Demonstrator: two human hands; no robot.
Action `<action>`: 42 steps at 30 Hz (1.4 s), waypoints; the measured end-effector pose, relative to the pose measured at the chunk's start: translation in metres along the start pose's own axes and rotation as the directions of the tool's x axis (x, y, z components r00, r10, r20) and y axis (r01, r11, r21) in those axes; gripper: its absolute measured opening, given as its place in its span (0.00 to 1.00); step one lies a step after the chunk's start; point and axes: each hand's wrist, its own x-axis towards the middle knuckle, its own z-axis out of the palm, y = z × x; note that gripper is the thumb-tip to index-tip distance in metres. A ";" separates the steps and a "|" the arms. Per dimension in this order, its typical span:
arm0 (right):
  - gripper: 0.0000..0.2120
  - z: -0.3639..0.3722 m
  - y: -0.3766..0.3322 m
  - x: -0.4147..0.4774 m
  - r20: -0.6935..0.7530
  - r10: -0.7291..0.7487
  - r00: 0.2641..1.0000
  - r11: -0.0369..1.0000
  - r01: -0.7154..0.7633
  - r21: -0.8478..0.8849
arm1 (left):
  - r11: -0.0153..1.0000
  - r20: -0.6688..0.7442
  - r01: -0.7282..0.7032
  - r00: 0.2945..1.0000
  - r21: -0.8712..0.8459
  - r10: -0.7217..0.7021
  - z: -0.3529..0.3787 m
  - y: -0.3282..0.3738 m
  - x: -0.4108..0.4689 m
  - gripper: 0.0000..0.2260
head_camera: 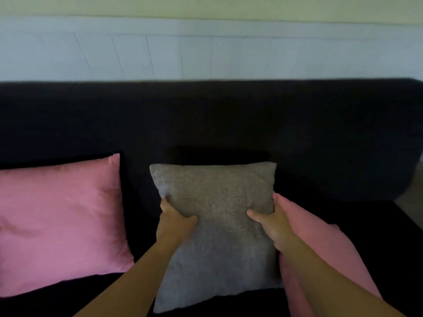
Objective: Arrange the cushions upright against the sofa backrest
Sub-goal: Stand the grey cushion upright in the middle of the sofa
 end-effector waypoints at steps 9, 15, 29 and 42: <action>0.38 0.010 -0.017 0.015 -0.062 -0.140 0.988 0.990 0.142 0.022 | 0.988 -0.111 -0.143 0.985 -0.058 0.136 0.001 0.024 0.021 0.45; 0.38 0.016 -0.009 0.030 -0.039 -0.154 0.987 0.987 0.152 -0.048 | 0.990 -0.093 -0.092 0.992 -0.111 0.082 0.010 0.004 0.034 0.45; 0.50 0.024 -0.014 0.068 0.002 -0.081 0.997 0.928 0.076 -0.364 | 0.966 -0.088 0.102 0.993 0.238 -0.083 0.023 0.022 0.064 0.50; 0.46 0.015 -0.040 0.045 0.008 0.014 1.000 0.900 -0.009 -0.436 | 0.938 -0.114 0.149 0.986 0.313 -0.119 0.012 0.046 0.036 0.42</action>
